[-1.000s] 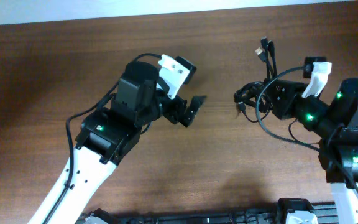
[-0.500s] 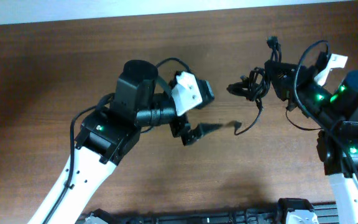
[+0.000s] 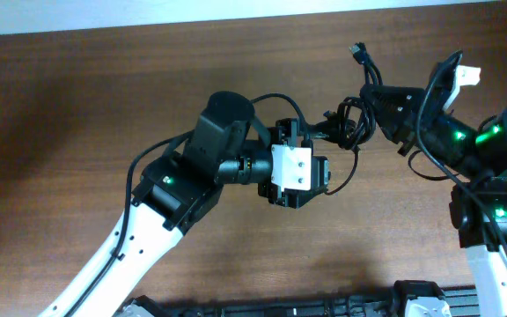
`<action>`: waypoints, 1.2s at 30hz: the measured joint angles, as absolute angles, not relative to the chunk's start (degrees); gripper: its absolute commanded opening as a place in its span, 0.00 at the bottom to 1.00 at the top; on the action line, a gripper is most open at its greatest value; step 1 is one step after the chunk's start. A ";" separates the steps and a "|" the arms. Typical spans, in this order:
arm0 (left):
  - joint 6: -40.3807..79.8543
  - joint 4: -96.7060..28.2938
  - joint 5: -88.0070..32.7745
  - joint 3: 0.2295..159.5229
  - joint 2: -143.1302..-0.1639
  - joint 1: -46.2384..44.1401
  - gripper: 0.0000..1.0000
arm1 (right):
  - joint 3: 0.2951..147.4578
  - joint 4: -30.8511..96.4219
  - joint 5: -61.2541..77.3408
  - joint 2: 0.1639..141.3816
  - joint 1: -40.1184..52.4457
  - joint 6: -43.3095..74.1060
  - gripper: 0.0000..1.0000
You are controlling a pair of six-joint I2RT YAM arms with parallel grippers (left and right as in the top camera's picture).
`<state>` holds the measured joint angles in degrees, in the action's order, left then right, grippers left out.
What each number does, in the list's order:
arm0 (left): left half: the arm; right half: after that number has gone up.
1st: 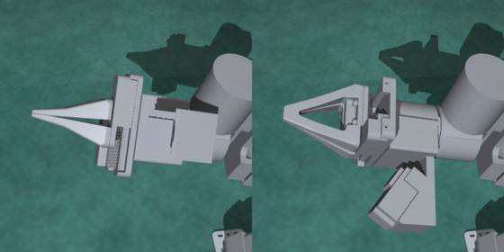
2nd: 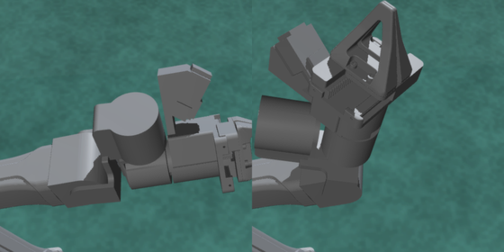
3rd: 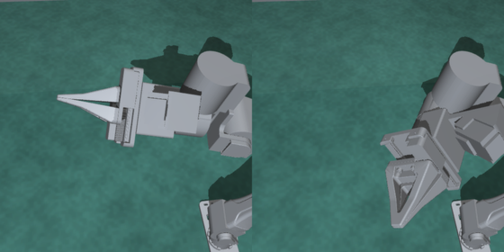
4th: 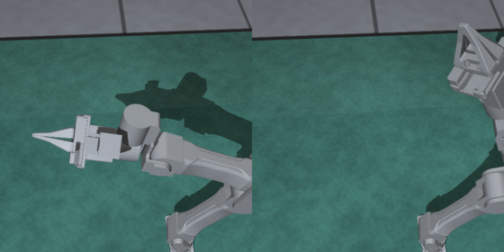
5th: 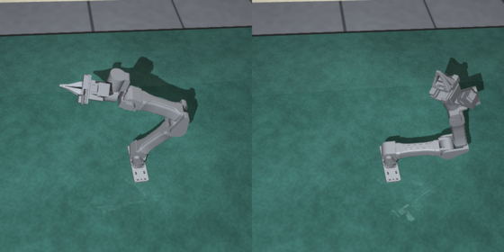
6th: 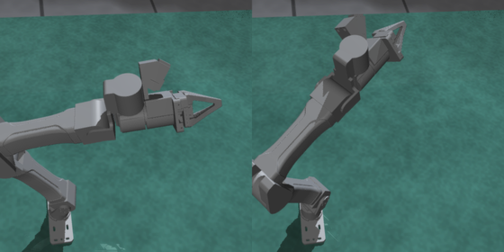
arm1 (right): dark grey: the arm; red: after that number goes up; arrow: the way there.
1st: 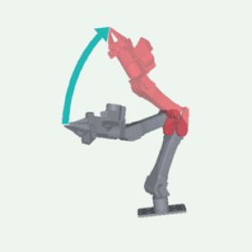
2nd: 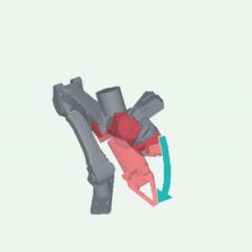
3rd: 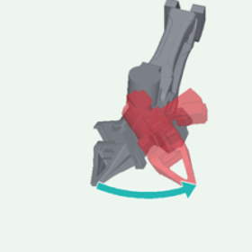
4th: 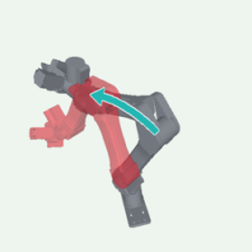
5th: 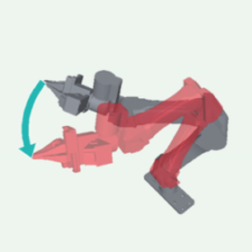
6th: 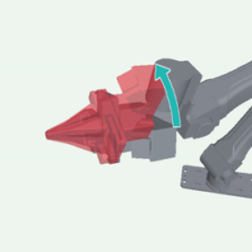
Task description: Untangle cables
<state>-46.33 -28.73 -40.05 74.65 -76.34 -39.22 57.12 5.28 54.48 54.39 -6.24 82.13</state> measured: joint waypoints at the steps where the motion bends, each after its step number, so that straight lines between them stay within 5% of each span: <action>1: -46.70 -27.73 -39.97 74.65 -76.51 -39.22 0.81 | 57.12 3.88 55.68 54.37 -6.24 82.96 0.04; 9: -45.39 -24.56 -38.96 74.67 -78.13 -39.35 0.82 | 57.12 2.92 59.51 54.39 -6.24 84.47 0.04; 16: -45.15 -22.65 -38.11 74.70 -79.68 -43.00 0.64 | 57.12 0.69 60.27 54.39 -6.24 86.26 0.04; 21: -44.97 -20.25 -37.87 74.70 -80.05 -43.44 0.62 | 57.12 0.51 60.38 54.39 -6.24 87.07 0.04; 28: -44.66 -18.98 -37.87 74.83 -80.05 -43.44 0.21 | 57.10 -3.40 60.77 54.41 -6.24 90.00 0.04; 34: -44.05 -16.99 -37.43 74.87 -80.07 -43.44 0.00 | 57.12 -3.73 60.97 54.39 -6.24 90.30 0.04; 36: -43.38 -16.10 -37.36 74.87 -80.12 -43.44 0.00 | 57.10 -3.77 60.97 54.39 -6.24 90.32 0.04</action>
<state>-43.38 -16.10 -37.36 74.87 -80.12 -43.44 57.10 -3.77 60.97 54.39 -6.24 90.32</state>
